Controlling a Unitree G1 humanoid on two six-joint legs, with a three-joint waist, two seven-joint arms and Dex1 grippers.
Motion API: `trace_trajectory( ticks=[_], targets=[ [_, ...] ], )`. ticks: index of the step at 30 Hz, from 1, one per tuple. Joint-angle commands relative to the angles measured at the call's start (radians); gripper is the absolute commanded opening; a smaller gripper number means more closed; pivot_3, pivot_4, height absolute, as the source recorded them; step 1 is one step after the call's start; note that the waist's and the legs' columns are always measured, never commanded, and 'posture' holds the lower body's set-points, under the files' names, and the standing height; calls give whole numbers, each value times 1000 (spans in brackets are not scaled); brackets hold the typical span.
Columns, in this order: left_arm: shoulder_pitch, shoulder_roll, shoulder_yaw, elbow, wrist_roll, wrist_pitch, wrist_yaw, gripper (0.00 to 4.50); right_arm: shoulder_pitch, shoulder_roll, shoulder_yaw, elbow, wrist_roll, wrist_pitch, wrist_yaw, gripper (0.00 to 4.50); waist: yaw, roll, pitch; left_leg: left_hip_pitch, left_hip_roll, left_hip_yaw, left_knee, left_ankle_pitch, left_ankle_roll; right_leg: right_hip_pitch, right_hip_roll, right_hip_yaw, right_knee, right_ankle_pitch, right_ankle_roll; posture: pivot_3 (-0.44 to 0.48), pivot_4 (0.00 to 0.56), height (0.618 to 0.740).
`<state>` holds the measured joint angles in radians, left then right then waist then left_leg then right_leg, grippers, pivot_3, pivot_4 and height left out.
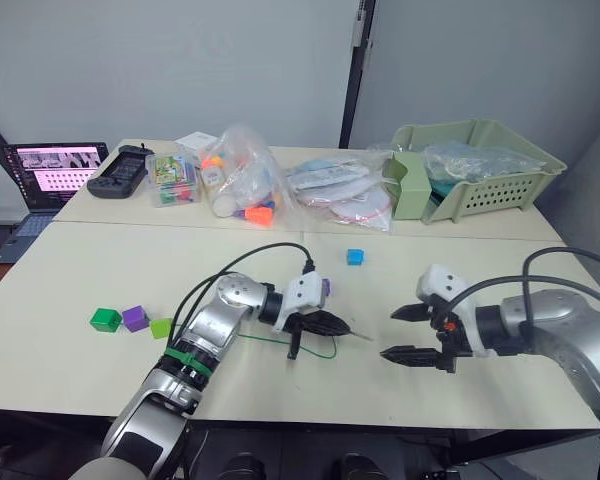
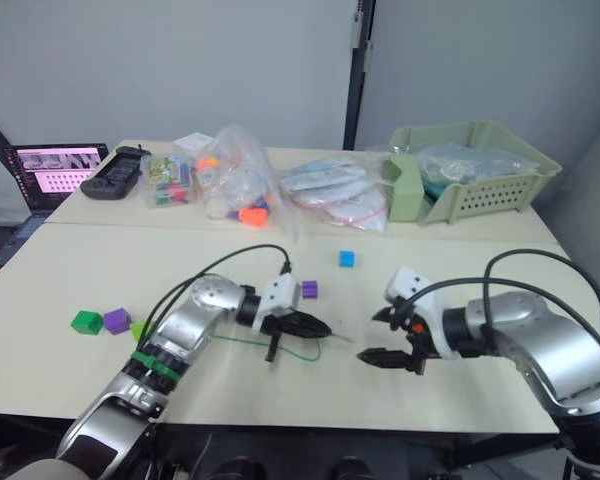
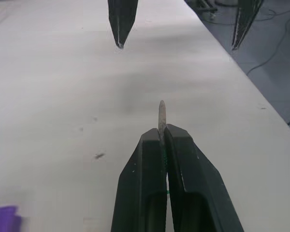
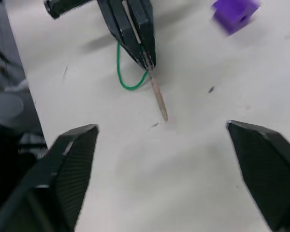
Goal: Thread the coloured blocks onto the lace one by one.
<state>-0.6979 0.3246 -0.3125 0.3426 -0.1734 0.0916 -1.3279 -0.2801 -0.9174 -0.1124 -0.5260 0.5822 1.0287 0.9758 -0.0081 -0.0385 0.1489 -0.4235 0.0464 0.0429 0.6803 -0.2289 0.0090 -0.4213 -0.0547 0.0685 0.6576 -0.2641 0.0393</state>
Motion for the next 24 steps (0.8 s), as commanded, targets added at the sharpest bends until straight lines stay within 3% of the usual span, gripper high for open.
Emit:
trace_trajectory(
  ticks=[1, 8, 13, 24],
  targets=[
    [-5, 18, 55, -17, -51, -2, -12, 0, 122, 73, -146, -76, -12, -112, -93, 4476, 2, 0, 0, 0, 0, -1, 0, 0, 0, 0, 0, 0, 0, 0, 0, 0, 150, 732],
    [64, 66, 109, -80, -90, 23, -6, 0, 313, 270, -202, -116, -41, -259, -257, 4476, 3, 0, 0, 0, -1, -1, 0, 0, 0, 1, 0, 0, 1, 0, 1, 0, 150, 732],
    [116, 98, 127, -138, -106, 43, 6, 0, 341, 310, -172, -84, -49, -309, -289, 4476, -4, 0, 0, 1, 0, -1, 0, 0, 0, 1, 0, 0, 1, 0, 1, 0, 150, 732],
    [254, 162, 195, -302, -138, 96, 109, 0, -71, 411, 31, 356, -247, -412, -440, 4476, -6, 1, 0, 2, 0, 0, 0, 1, -1, 1, 0, 1, 2, 0, 0, 0, 150, 732]
  ],
)
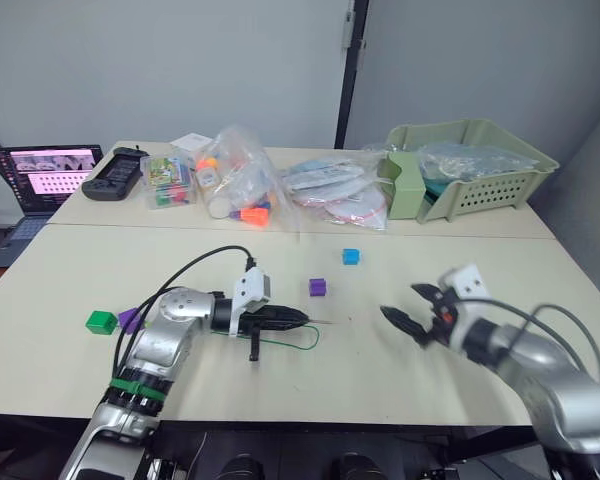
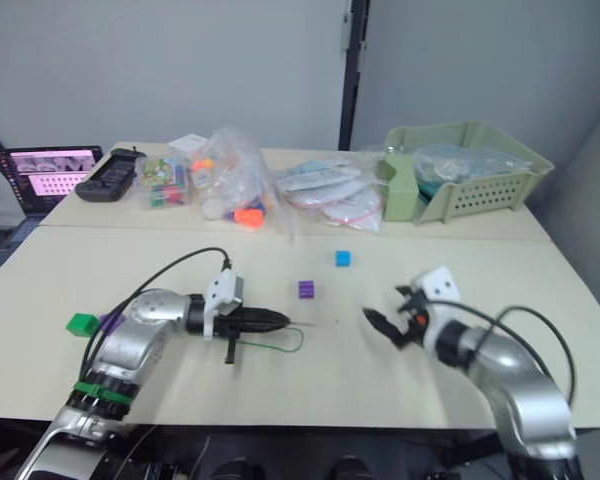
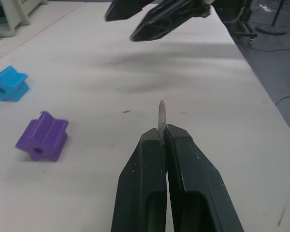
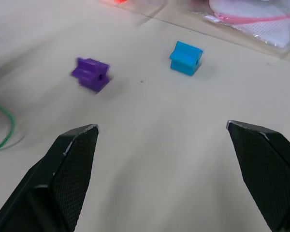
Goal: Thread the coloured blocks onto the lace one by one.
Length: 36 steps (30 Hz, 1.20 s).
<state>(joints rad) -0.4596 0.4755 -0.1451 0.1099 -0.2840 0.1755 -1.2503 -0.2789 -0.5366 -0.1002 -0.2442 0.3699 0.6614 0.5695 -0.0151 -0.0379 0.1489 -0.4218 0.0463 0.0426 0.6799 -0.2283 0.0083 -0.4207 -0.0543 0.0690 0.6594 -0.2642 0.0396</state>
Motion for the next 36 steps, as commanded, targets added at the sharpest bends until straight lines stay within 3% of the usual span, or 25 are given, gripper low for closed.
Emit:
trace_trajectory(
  ticks=[1, 7, 16, 29, 36],
  targets=[
    [32, 16, 35, -92, -29, 21, 45, 0, -123, 65, 33, 131, -47, -53, -58, 4476, 3, 0, 0, 0, 0, 0, 0, 0, 0, 0, 0, 0, 0, 0, 0, 0, 150, 732],
    [83, 31, 57, -166, -47, 54, 102, 0, -288, 195, 56, 374, -109, -130, -148, 4476, 1, 0, 0, 0, 0, 1, 0, 0, 0, -1, -1, 0, 2, 0, 0, 0, 150, 732],
    [121, 57, 69, -224, -56, 79, 151, 0, -481, 274, 53, 802, -185, -325, -194, 4476, -4, 1, 0, 0, 0, 1, -1, 0, 0, -2, -2, -1, 4, 0, -1, 0, 150, 732],
    [142, 73, 74, -242, -60, 81, 179, 0, -638, 334, 34, 1132, -213, -492, -220, 4476, -17, 1, 1, 1, 0, 0, -2, 0, 0, -2, -2, -1, 4, 1, -1, 0, 150, 732],
    [136, 66, 61, -226, -54, 70, 179, 0, -658, 347, 20, 1163, -213, -504, -242, 2254, -26, 1, 1, 1, 0, 0, -3, 0, 0, -2, -2, -1, 5, 1, -1, 0, 150, 732]
  ],
)
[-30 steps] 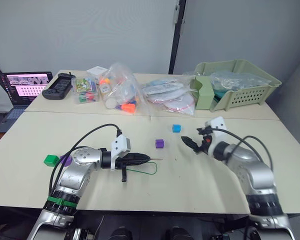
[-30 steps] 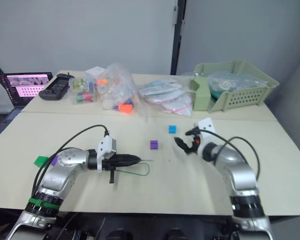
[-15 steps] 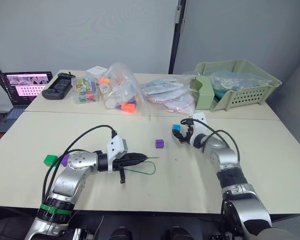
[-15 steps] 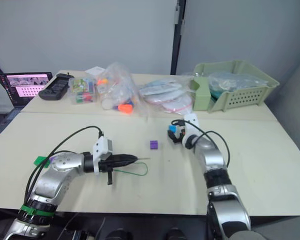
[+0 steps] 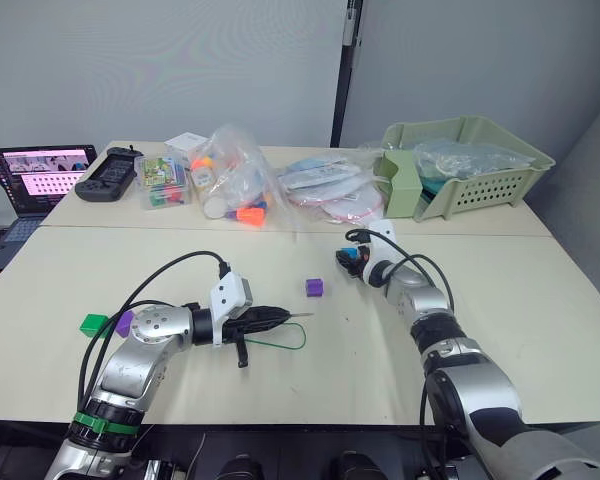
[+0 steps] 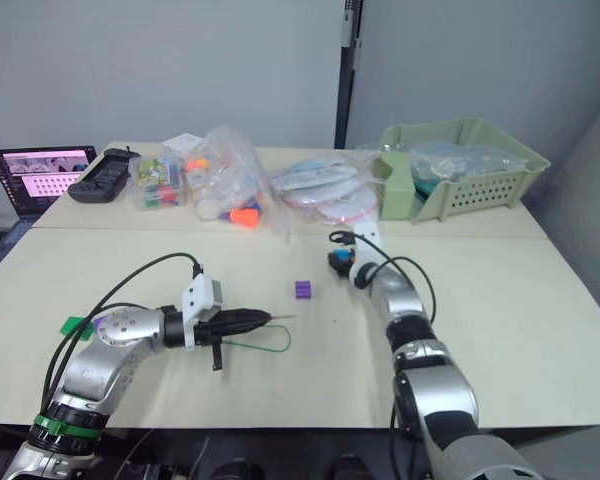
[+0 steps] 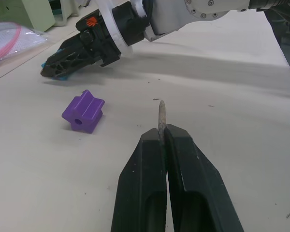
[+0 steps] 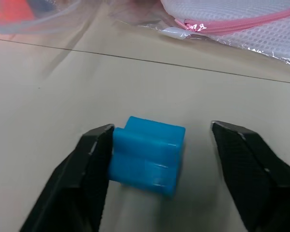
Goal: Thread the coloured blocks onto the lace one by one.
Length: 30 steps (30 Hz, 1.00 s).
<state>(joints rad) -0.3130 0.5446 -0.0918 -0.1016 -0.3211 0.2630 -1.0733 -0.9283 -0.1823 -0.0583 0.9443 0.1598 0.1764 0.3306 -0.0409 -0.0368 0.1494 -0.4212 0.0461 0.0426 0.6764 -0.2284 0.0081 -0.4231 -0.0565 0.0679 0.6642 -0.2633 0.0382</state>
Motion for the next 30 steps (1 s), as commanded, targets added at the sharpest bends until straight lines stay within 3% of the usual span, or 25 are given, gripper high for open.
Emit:
trace_trajectory(
  ticks=[1, 3, 4, 9, 14, 19, 25, 30],
  targets=[
    [-11, -5, 6, -13, -16, -19, 2, 0, -2, -9, -22, -35, -1, -15, -2, 1919, 0, 0, 0, 0, 0, 0, 0, 0, 0, 0, 0, 0, 0, 0, 0, 0, 150, 732],
    [-12, -10, 0, -10, -16, -21, -1, 0, 24, -16, -23, -78, 3, 3, -3, 1252, 0, 0, 0, 0, 0, 0, 0, 0, 0, 0, -1, 0, 0, 0, 0, 0, 150, 732],
    [-12, -12, -3, -10, -16, -21, -2, 0, 36, -20, -24, -100, 5, 11, -3, 1190, 0, 0, 0, 0, 0, 0, 0, 0, 0, 0, -1, 0, 0, 0, 0, 0, 150, 732],
    [-26, -32, -20, 15, -11, -34, -12, 0, 192, -42, -23, -409, 34, 146, 1, 1192, 4, 0, 0, 0, -1, -1, 0, 0, 0, 0, -1, -1, 0, 0, 0, 0, 150, 732],
    [-62, -67, -54, 82, -6, -66, -46, 0, 490, -66, -21, -953, 106, 389, -18, 1192, 11, 1, 0, -2, -1, -3, -1, 0, 0, 0, -1, -2, 0, 0, 0, 0, 150, 732],
    [-101, -98, -86, 151, 5, -96, -76, 0, 702, -47, -11, -1284, 147, 561, -69, 1192, 5, 1, 0, -1, -1, -3, 0, 0, 0, 0, 0, -1, -2, 0, 0, 0, 150, 732],
    [-159, -128, -116, 232, 16, -131, -116, 0, 886, 10, -38, -1500, 150, 659, -175, 1192, 6, 1, 0, -1, 0, -2, 1, 0, 0, 1, 1, 0, -3, -1, 1, 0, 150, 732],
    [-187, -141, -133, 275, 18, -148, -143, 0, 946, 60, -39, -1554, 143, 674, -234, 1192, 11, 1, 0, -1, 0, -2, 1, 0, 0, 1, 1, 0, -5, -1, 1, 0, 150, 732]
  ],
)
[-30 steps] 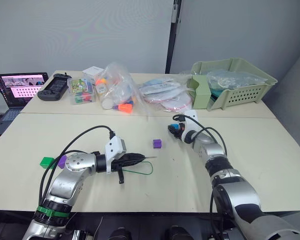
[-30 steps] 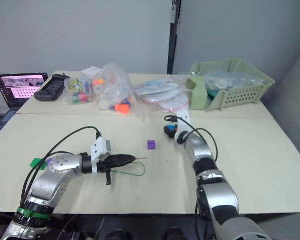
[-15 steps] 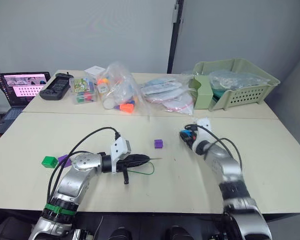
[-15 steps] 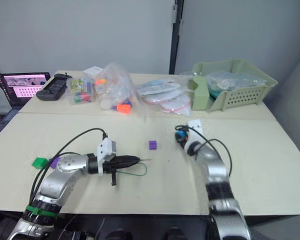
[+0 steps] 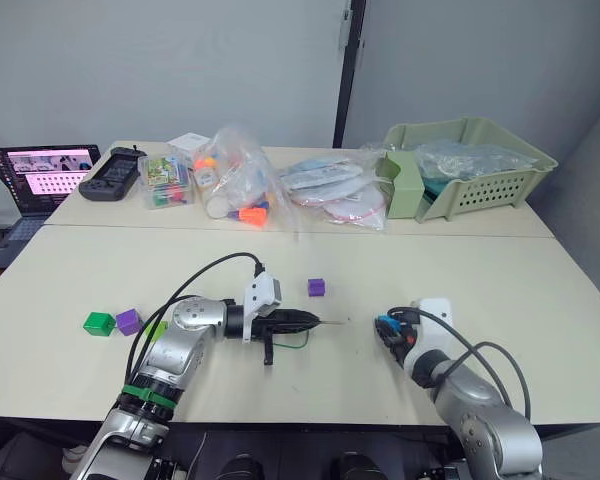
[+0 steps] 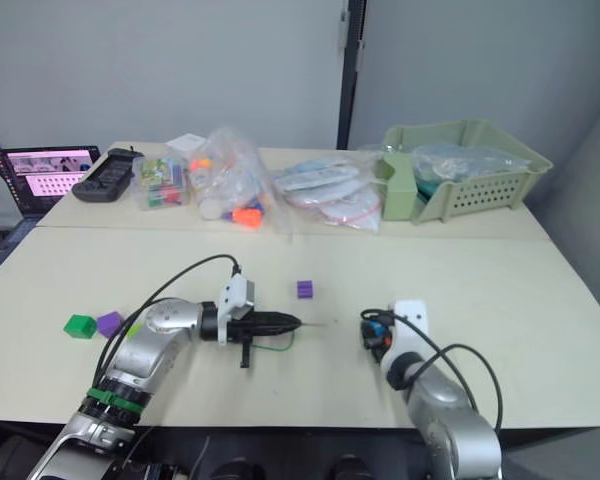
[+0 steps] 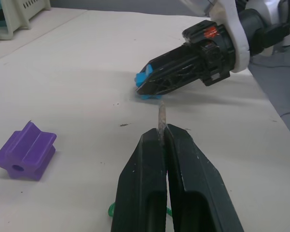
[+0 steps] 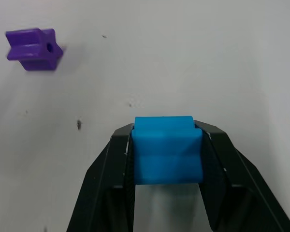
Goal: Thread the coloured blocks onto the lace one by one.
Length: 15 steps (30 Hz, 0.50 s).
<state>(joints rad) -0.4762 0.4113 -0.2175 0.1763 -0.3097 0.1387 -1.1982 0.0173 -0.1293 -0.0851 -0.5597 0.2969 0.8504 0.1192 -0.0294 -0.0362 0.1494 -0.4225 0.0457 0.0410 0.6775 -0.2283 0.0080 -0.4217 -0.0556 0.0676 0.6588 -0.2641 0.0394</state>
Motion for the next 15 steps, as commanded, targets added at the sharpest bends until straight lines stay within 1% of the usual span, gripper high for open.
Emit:
trace_trajectory(
  ticks=[1, 2, 4, 5, 8, 9, 13, 15],
  targets=[
    [-27, -12, -10, 1, 8, -25, -21, 0, 5, -6, 1, -54, -1, 3, -17, 1692, 0, 0, 0, 0, 0, 0, 0, 0, 0, 0, 0, 0, -1, 0, 0, 0, 150, 732],
    [-29, -14, -11, 4, 9, -26, -23, 0, 8, -17, 11, -58, -4, 7, -11, 2254, 1, 0, 0, 0, 0, 0, 0, 0, 0, 0, 0, 0, -1, 0, 0, 0, 150, 732],
    [-32, -17, -10, 10, 11, -29, -26, 0, 9, -30, 14, -71, 6, 15, -1, 2914, 3, 0, 0, 0, 0, 0, 0, 0, 0, 0, 0, 0, -1, 0, 0, 0, 150, 732],
    [-32, -17, -8, 12, 12, -31, -28, 0, 8, -38, 12, -78, 12, 18, 5, 3362, 4, 0, 0, 0, 0, 0, 0, 0, 0, 0, 0, 0, -1, 0, 0, 0, 150, 732],
    [-29, -20, -8, 11, 14, -33, -28, 0, 18, -123, 17, -103, 6, 12, 61, 4335, 9, 0, 0, 0, 0, 1, 0, 0, 0, 0, 0, 1, -2, 0, 0, 0, 150, 732],
    [-26, -22, -8, 9, 15, -33, -26, 0, 29, -160, 6, -116, 16, 12, 93, 4473, 10, 0, 0, 0, 0, 1, 0, 0, 0, 0, 0, 1, -2, 0, 0, 0, 150, 732],
    [-8, -34, -7, -7, 15, -31, -7, 0, 68, -366, -66, -159, 94, 7, 296, 4473, 18, 0, 0, -1, -1, 1, 1, 0, 0, 1, -1, 1, -3, 0, 1, 0, 150, 732],
    [1, -37, -7, -15, 17, -30, 2, 0, 71, -514, -64, -140, 99, -35, 429, 4473, 17, 0, 0, -1, -1, 1, 1, 0, 0, 2, -1, 1, -3, -1, 1, 0, 150, 732]
  ],
)
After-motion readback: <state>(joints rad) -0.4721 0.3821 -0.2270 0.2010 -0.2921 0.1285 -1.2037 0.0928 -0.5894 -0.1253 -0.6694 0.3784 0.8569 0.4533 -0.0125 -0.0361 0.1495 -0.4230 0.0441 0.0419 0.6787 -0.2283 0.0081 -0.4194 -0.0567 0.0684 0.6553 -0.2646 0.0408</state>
